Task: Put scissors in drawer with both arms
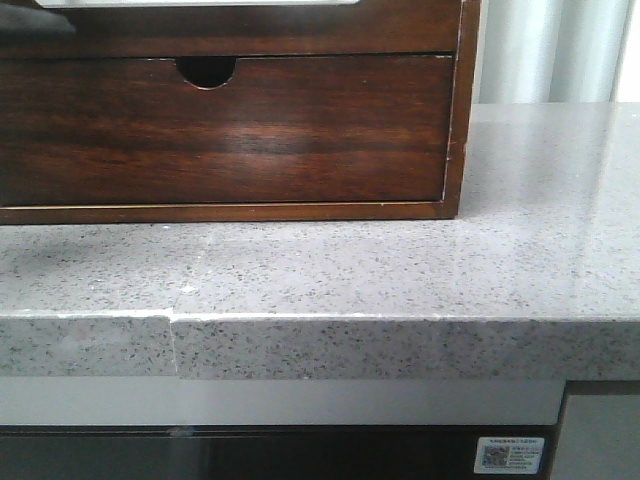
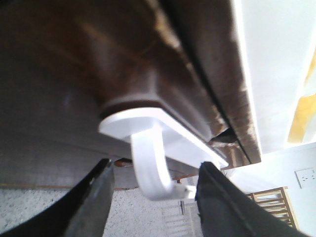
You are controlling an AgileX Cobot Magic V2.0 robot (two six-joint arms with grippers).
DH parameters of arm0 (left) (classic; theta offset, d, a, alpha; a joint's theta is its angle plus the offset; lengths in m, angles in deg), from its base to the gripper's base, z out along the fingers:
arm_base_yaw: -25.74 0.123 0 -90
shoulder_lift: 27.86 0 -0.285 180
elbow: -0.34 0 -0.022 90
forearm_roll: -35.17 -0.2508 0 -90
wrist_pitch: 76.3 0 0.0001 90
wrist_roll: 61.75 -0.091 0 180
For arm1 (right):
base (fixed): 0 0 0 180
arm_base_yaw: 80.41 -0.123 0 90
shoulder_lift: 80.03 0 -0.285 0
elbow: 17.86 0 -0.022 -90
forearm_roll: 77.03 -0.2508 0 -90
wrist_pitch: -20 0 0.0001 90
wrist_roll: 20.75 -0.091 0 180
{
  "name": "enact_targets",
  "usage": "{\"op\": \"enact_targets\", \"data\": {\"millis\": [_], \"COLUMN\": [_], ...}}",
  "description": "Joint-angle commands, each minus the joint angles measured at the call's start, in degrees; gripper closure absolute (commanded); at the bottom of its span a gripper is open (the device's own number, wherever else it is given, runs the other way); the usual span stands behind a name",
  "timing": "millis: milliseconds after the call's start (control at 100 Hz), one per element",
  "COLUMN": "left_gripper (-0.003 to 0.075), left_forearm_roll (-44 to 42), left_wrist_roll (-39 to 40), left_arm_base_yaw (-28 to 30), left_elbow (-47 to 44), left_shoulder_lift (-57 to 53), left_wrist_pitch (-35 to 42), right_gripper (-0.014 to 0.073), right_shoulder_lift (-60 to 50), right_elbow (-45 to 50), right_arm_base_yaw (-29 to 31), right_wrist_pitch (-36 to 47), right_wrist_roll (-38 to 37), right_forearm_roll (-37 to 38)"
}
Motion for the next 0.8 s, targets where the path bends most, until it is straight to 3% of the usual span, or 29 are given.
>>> {"op": "enact_targets", "data": {"millis": [0, 790], "left_gripper": [0.0373, 0.0374], "left_forearm_roll": [5.5, 5.5], "left_wrist_roll": [-0.4, -0.7], "left_arm_base_yaw": [-0.3, -0.4], "left_elbow": [2.4, 3.5], "left_shoulder_lift": [-1.0, 3.0], "left_wrist_pitch": [-2.3, -5.1], "right_gripper": [0.0084, 0.0084], "right_shoulder_lift": [0.7, 0.7], "right_elbow": [-1.9, -1.9], "right_arm_base_yaw": [0.3, 0.3], "right_wrist_pitch": [4.4, 2.3], "right_wrist_roll": [0.3, 0.3], "right_forearm_roll": [0.7, 0.7]}}
